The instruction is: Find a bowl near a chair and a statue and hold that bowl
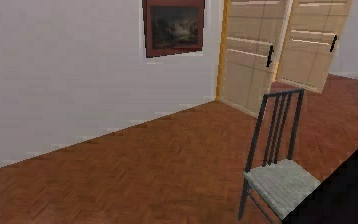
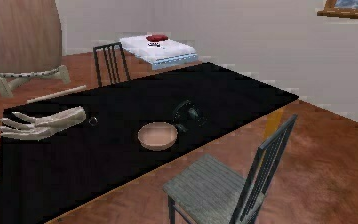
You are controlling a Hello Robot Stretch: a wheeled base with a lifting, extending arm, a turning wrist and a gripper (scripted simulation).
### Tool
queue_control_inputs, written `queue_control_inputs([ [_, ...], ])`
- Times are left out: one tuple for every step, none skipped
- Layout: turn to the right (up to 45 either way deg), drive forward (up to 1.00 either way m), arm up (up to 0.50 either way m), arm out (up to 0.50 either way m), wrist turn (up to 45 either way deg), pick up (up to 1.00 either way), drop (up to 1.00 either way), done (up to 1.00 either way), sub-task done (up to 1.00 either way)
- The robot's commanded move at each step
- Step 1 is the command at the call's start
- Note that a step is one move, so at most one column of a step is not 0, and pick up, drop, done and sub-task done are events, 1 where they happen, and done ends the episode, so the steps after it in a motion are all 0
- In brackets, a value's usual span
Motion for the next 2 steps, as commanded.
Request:
queue_control_inputs([
  [0.0, 0.0, 0.5, 0.0, 0.0, 0.0, 0.0, 0.0, 0.0],
  [0.0, 0.0, 0.38, 0.0, 0.0, 0.0, 0.0, 0.0, 0.0],
])
